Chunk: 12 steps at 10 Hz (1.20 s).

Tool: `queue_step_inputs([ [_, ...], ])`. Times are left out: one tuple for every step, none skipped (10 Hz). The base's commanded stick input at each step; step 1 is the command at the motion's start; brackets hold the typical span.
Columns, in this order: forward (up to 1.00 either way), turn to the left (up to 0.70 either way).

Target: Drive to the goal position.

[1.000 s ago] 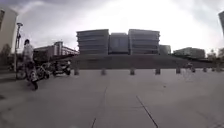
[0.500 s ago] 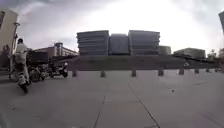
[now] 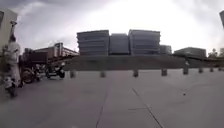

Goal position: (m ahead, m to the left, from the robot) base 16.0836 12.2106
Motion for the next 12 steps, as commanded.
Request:
queue_step_inputs([
  [0.85, 0.00],
  [0.85, 0.00],
  [0.85, 0.00],
  [0.85, 0.00],
  [0.85, 0.00],
  [0.85, 0.00],
  [0.85, 0.00],
  [0.85, 0.00],
  [0.85, 0.00],
  [0.85, 0.00],
  [0.85, 0.00],
  [0.85, 0.00],
])
